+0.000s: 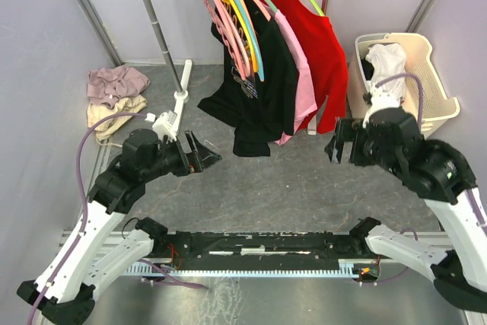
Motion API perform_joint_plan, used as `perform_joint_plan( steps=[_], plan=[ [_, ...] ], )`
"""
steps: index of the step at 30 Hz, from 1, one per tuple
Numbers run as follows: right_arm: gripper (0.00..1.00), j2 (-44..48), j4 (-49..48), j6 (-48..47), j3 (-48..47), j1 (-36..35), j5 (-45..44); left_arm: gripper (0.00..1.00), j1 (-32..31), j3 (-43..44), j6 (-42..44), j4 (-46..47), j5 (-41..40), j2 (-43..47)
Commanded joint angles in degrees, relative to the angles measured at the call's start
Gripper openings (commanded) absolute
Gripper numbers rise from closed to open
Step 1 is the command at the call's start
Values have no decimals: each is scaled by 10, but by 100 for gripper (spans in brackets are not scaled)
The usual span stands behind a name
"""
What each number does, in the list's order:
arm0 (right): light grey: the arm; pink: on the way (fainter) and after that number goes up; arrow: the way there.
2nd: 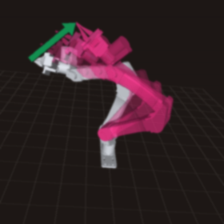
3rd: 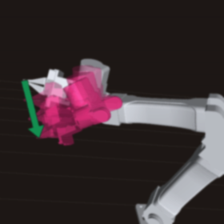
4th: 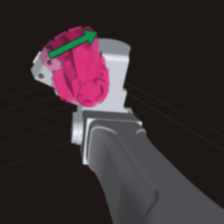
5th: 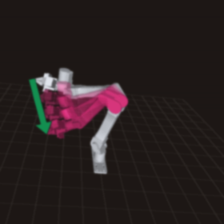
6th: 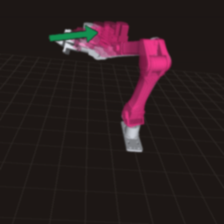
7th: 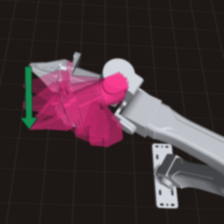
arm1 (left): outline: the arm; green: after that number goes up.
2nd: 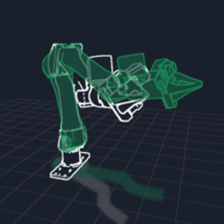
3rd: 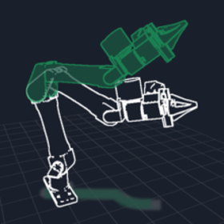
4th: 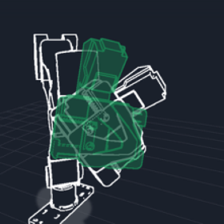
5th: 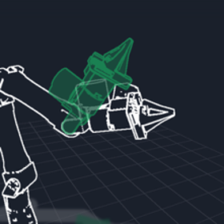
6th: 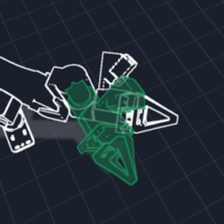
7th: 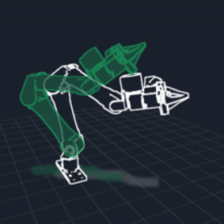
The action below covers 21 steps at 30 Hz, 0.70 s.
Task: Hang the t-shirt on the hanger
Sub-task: Pick up the T-shirt and place it in the bin.
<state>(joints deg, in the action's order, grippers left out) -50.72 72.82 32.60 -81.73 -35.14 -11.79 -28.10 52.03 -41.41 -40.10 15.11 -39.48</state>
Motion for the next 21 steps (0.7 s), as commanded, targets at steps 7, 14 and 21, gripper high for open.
perform_joint_plan(
  steps=[7, 14, 21],
  plan=[
    [97, -186, 15, -77, -282, 65, -218, 99, 0, -16, 73, 55, 13, -48],
    [88, -305, -14, -63, -375, 297, -44, 99, 1, -51, 78, 66, 54, -65],
    [80, -412, -61, -33, -375, 437, 71, 99, 1, -51, 96, 26, 37, -43]
  ],
)
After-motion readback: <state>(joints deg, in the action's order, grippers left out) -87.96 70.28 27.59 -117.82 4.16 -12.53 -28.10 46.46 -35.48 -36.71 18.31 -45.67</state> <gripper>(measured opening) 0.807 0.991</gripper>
